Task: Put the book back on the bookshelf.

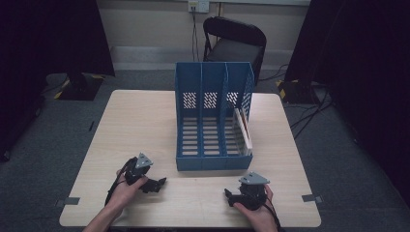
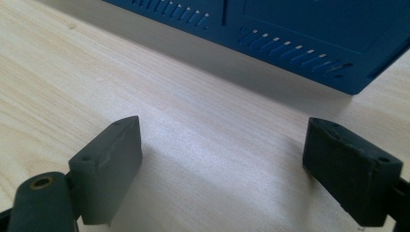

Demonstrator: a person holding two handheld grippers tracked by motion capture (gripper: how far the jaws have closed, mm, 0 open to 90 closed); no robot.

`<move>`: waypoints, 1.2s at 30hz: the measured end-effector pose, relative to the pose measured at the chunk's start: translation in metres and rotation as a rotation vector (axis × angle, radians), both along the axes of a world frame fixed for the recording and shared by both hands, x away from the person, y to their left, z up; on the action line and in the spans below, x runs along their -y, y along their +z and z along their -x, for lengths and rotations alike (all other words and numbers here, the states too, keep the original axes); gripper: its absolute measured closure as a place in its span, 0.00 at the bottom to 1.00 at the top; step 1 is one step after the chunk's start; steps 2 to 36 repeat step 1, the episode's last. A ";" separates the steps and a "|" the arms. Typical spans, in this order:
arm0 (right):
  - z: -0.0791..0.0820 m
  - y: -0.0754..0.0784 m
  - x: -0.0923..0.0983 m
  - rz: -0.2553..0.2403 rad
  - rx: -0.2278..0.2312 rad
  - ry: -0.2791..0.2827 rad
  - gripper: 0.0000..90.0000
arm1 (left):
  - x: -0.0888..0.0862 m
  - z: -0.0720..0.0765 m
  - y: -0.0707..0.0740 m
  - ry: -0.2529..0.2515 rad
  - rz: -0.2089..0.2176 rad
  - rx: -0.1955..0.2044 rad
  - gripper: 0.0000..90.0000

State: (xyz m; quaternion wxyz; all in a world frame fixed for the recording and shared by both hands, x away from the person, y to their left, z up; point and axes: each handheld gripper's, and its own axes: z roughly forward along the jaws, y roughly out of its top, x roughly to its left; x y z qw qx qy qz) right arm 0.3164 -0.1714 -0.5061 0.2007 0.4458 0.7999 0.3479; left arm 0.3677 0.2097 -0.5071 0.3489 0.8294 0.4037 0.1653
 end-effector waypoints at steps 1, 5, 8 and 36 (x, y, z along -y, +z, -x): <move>-0.001 0.000 0.000 -0.001 -0.002 0.005 0.15 | 0.000 0.000 0.000 -0.003 -0.005 0.000 0.00; -0.001 0.000 0.000 -0.001 -0.002 0.005 0.15 | 0.000 0.000 0.000 -0.003 -0.005 0.000 0.00; -0.001 0.000 0.000 -0.001 -0.002 0.005 0.15 | 0.000 0.000 0.000 -0.003 -0.005 0.000 0.00; -0.001 0.000 0.000 -0.001 -0.002 0.005 0.15 | 0.000 0.000 0.000 -0.003 -0.005 0.000 0.00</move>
